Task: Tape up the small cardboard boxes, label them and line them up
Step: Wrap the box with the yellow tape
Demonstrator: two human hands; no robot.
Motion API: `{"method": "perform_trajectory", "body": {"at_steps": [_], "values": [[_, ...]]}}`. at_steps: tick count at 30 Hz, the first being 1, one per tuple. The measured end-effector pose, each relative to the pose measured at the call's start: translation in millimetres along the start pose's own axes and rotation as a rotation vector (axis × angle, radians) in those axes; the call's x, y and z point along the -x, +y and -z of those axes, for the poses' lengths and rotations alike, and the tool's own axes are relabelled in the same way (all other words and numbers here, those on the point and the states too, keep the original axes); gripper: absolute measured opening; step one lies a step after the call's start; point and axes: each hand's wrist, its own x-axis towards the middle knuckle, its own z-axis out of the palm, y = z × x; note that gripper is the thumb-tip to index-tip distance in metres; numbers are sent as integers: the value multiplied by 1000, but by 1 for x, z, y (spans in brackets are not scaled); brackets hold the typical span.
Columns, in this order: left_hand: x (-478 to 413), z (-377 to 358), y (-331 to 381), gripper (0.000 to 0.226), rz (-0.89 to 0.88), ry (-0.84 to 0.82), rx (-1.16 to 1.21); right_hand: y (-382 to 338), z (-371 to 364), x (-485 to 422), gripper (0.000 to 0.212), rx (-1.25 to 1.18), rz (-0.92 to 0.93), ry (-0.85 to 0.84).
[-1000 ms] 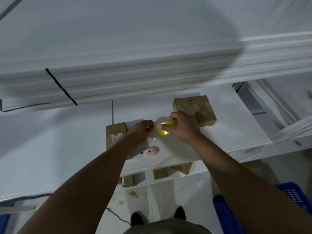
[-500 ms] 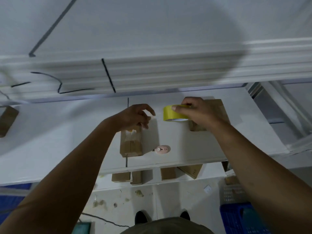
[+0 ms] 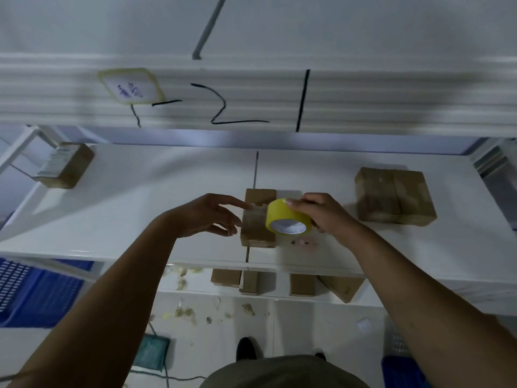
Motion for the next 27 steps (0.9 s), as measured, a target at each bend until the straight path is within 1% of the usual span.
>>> {"method": "perform_trajectory", "body": {"at_steps": [3, 6, 9, 10, 11, 13, 15, 18, 20, 22, 23, 25, 26, 27], "values": [[5, 10, -6, 40, 5, 13, 5, -1, -7, 2, 63, 31, 19, -24], [8, 16, -8, 32, 2, 3, -23, -3, -9, 3, 65, 52, 17, -38], [8, 16, -6, 28, -2, 6, -55, -5, -9, 4, 80, 63, 32, -42], [9, 16, -6, 27, -10, 3, -65, -5, -8, 4, 82, 65, 33, -38], [9, 15, -5, 27, -17, -2, -78, -5, -7, 3, 80, 67, 31, -37], [7, 13, -2, 27, -17, -13, -92, -4, -5, 3, 68, 79, 23, -45], [5, 12, 0, 27, 0, -13, -47, -4, -3, 2, 61, 80, 12, -55], [3, 10, -1, 37, -61, 38, 41, -4, 0, 1, 54, 47, 4, -51], [1, 8, -3, 43, -98, 72, 104, -4, 2, 0, 44, 36, 10, -40], [-1, 4, -4, 45, -91, 80, 137, -5, 5, -1, 39, 32, 14, -29], [-4, 2, -5, 41, -84, 96, 115, -5, 6, -2, 39, 31, 13, -28], [-10, -1, -9, 22, -101, 169, 29, -5, 9, -5, 41, 46, 5, -26], [-12, -2, -10, 15, -99, 197, 2, -4, 10, -6, 43, 64, 0, -23], [-13, -2, -12, 17, -84, 204, -7, -3, 10, -8, 44, 85, -2, -20]]}}
